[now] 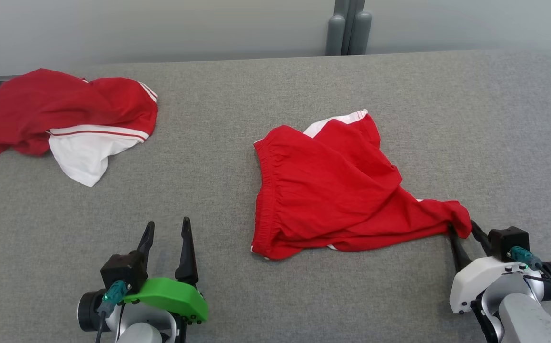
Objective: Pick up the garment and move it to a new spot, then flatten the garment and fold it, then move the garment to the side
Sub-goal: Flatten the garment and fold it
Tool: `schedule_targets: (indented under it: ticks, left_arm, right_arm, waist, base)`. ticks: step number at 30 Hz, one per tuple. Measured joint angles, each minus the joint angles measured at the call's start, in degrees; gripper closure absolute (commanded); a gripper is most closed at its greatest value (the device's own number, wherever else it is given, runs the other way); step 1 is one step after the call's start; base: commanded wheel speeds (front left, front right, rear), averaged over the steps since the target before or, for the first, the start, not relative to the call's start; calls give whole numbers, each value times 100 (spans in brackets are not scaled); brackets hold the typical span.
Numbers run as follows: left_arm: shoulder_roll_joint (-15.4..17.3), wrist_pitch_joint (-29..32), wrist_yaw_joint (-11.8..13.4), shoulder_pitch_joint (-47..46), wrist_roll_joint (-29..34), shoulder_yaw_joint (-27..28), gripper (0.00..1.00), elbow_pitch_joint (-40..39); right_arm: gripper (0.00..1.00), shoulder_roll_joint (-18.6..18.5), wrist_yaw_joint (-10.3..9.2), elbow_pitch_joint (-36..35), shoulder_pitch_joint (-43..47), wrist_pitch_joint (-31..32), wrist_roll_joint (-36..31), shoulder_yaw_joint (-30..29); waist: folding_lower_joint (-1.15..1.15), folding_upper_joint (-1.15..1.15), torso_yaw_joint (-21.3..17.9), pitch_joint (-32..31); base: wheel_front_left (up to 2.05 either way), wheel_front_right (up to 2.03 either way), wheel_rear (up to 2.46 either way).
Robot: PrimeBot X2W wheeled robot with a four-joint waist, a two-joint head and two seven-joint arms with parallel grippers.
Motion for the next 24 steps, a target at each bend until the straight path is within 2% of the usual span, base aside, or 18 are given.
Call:
schedule_targets:
  ticks: [7,11,17,24]
  left_arm:
    - [3,0,1,-2,0,-13,0,0]
    - [2,0,4,-2,-2,-21,0,-2]
    - [0,0,20,-3,-19,-48,0,-27]
    - [-13,0,18,-78,-26,-69,0,-25]
  right_arm:
    - [0,-67,0,-111,14,-23,-15,-68]
    - [0,-113,0,-611,193,-26,26,-9]
    - [0,-86,0,-1293,359,-29,53,526]
    - [0,-197,0,-1131,47,253,133,1137]
  waist:
    - [0,0,-68,-32]
    - [0,0,-93,-57]
    - [0,0,-71,-56]
    - [0,0,91,23]
  base:
    - [0,0,0]
    - [0,0,0]
    - [0,0,0]
    - [0,0,0]
